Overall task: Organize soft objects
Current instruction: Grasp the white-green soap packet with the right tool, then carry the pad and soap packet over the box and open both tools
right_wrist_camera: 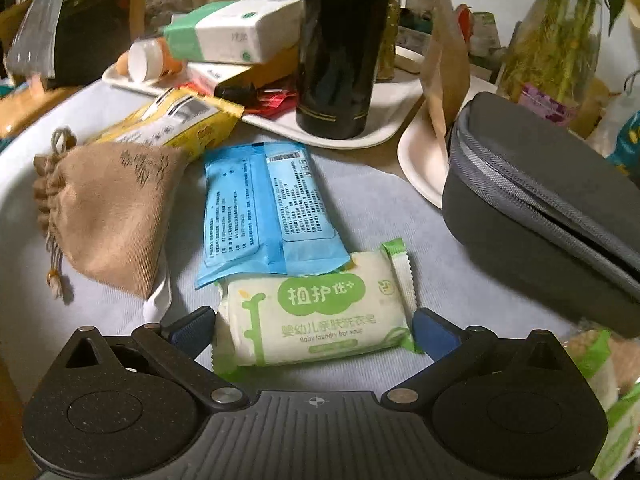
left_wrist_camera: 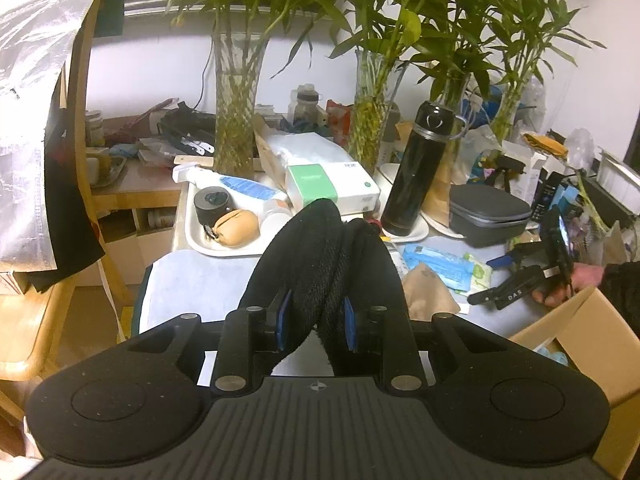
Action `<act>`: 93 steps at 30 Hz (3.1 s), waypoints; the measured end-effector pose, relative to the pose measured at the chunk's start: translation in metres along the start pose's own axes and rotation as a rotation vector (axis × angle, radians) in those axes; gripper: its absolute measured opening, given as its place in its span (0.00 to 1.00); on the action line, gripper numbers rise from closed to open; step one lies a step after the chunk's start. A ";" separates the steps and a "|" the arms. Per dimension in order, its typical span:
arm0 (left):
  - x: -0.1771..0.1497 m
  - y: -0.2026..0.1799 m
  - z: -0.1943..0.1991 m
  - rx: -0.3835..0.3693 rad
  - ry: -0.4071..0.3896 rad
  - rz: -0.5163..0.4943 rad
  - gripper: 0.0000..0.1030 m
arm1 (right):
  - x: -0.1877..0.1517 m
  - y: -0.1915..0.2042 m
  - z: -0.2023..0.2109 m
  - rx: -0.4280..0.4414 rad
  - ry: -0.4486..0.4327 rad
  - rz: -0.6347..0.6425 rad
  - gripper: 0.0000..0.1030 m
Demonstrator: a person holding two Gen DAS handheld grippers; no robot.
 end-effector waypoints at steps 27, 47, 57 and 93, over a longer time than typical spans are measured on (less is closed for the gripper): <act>0.044 -0.038 0.066 -0.018 -0.144 -0.059 0.26 | 0.009 0.039 0.150 -0.069 -0.175 -0.045 0.80; 0.039 -0.132 0.099 -0.278 -0.075 -0.293 0.26 | -0.039 0.106 0.286 0.023 -0.323 -0.067 0.80; 0.022 -0.163 0.072 -0.288 0.111 -0.447 0.29 | -0.065 0.107 0.313 0.042 -0.352 -0.110 0.80; -0.052 -0.147 0.150 -0.020 -0.053 -0.247 0.73 | -0.106 0.168 0.323 0.093 -0.272 -0.082 0.80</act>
Point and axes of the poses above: each gripper's, at about its wrist camera, not at the fingertips, and z roughly against the way its jaws point, y to its left, x to its top, the point moved 4 cm from there along -z, roughly the way its jaws point, and after that the axes turned 9 degrees about -z, right-handed, at the moved point
